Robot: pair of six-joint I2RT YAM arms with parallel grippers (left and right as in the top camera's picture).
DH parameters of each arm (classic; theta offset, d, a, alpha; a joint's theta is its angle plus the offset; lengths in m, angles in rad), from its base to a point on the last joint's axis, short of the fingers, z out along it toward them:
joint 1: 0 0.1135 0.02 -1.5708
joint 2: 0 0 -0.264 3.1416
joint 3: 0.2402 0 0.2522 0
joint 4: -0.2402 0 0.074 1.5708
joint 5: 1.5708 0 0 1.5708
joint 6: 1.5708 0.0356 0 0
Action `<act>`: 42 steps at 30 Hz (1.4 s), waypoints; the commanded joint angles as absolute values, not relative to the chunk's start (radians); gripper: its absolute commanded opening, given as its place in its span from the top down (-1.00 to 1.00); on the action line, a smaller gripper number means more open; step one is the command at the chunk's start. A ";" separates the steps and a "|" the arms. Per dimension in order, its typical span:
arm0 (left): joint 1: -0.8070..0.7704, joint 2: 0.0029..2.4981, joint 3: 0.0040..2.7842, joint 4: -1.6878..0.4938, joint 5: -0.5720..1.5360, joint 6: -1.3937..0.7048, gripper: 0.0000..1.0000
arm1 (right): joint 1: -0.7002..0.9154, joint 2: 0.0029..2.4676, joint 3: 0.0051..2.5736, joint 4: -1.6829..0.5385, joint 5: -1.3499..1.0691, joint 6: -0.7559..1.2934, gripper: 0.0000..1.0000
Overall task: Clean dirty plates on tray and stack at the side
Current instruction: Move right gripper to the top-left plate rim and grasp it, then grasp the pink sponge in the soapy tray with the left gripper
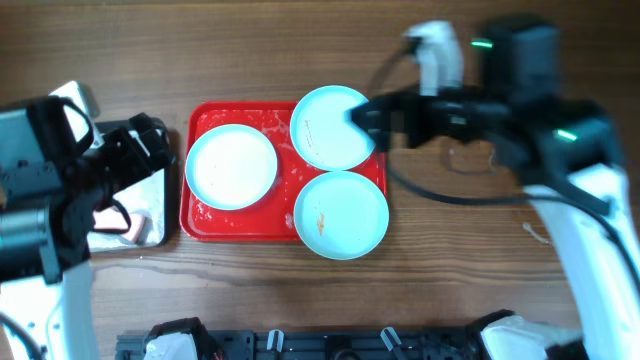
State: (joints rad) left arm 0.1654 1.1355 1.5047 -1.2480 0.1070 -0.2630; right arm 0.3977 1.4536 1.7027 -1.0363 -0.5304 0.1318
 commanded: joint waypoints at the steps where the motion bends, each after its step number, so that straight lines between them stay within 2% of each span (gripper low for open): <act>1: 0.162 1.184 1.528 -1.278 0.160 -0.246 -1.00 | 0.550 1.580 1.776 -1.000 -0.468 0.107 -1.00; 4: 0.162 1.217 1.523 -1.303 0.152 -0.239 -1.00 | 0.588 1.672 1.774 -0.900 -0.381 0.128 -1.00; 7: 0.162 1.245 1.523 -1.303 0.152 -0.239 -1.00 | 0.591 1.779 1.774 -0.802 -0.448 0.346 -1.00; 9: 0.162 1.253 1.523 -1.299 0.152 -0.239 -1.00 | 0.597 1.860 1.774 -0.760 -0.495 0.318 -0.97; 10: 0.162 1.253 1.523 -1.295 0.152 -0.239 -1.00 | 0.606 1.900 1.774 -0.762 -0.458 0.344 -0.84; 12: 0.162 1.253 1.523 -1.294 0.115 -0.250 -1.00 | 0.628 1.962 1.774 -0.782 -0.345 0.432 -0.76; 18: 0.162 1.301 1.522 -1.342 -0.256 -0.529 -1.00 | 0.741 2.095 1.774 -0.804 -0.053 0.612 -0.49; 23: 0.204 1.372 1.522 -1.337 -0.311 -0.592 -1.00 | 0.820 2.148 1.774 -0.804 0.081 0.710 -0.29; 31: 0.267 1.488 1.522 -1.334 -0.305 -0.584 -1.00 | 0.854 2.255 1.773 -0.758 0.112 0.744 -0.06; 42: 0.267 1.531 1.522 -1.316 -0.305 -0.584 -1.00 | 0.854 2.327 1.773 -0.671 0.120 0.733 0.37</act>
State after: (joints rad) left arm 0.2623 1.5150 1.5089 -1.3167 -0.2878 -0.5671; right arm 0.8524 2.2803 1.7554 -0.6750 0.0921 0.7357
